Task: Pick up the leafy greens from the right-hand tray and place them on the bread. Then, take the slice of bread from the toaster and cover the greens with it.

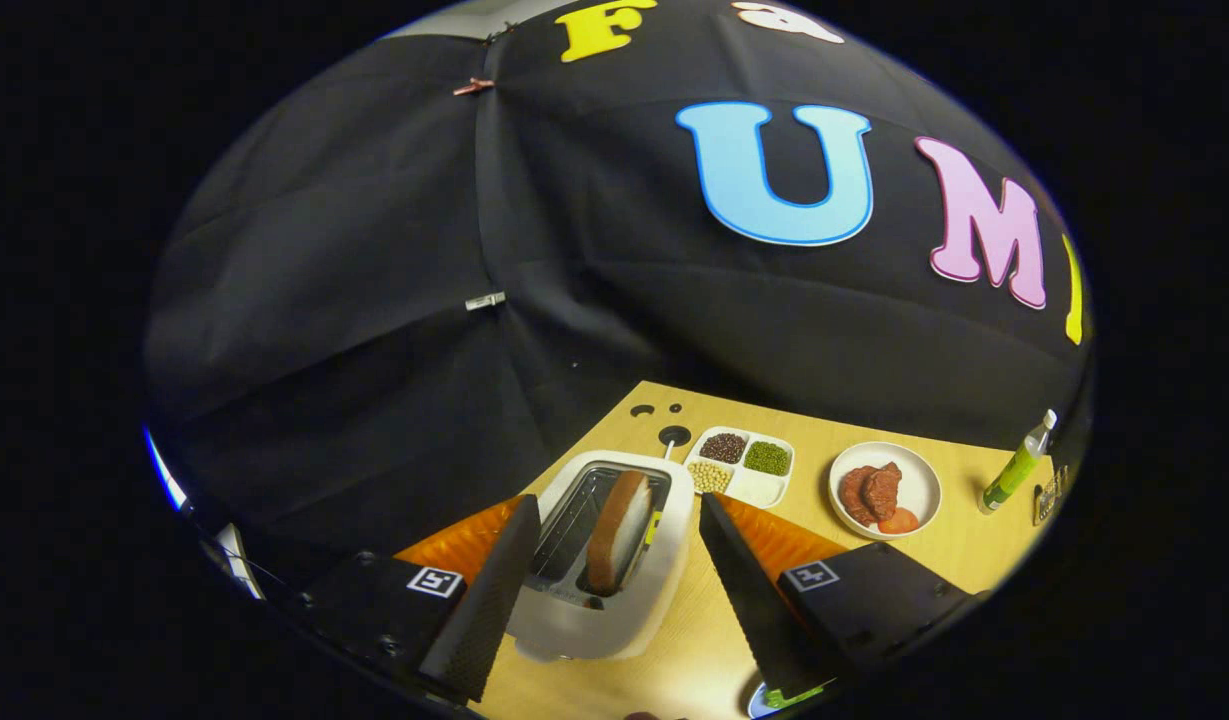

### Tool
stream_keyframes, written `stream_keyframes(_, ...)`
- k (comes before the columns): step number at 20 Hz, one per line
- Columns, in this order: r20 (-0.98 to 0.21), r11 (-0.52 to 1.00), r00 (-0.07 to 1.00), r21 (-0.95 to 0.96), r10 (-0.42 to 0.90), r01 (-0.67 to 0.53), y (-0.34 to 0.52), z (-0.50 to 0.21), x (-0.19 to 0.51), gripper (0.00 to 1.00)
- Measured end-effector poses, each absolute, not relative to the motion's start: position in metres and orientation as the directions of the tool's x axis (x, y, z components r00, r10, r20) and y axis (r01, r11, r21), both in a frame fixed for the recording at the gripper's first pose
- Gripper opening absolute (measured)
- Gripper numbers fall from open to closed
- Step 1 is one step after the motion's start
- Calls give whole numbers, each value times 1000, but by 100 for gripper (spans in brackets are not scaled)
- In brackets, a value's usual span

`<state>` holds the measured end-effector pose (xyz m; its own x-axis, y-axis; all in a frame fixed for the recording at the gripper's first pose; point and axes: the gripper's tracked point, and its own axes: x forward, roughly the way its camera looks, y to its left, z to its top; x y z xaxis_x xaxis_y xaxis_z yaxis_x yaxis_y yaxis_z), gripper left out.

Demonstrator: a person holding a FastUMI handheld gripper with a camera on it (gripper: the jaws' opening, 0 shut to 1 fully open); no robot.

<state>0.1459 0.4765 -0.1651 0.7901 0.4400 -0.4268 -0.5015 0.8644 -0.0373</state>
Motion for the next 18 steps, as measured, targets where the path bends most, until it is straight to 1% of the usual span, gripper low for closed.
stream_keyframes(3, -492, 879, 787, -86, 371, -468, 478, -195, 159, 100)
stream_keyframes(8, -508, 889, 788, -88, 348, -449, 486, -209, 173, 100)
stream_keyframes(9, -512, 890, 787, -89, 345, -448, 487, -211, 172, 94)
stream_keyframes(13, -547, 889, 761, -64, 349, -454, 494, -220, 165, 60)
stream_keyframes(14, -548, 890, 761, -62, 347, -451, 494, -219, 165, 57)
stream_keyframes(16, -544, 892, 765, -65, 344, -448, 493, -218, 168, 30)
stream_keyframes(17, -542, 894, 768, -66, 340, -443, 491, -217, 170, 23)
stream_keyframes(18, -543, 892, 763, -54, 350, -448, 491, -215, 169, 20)
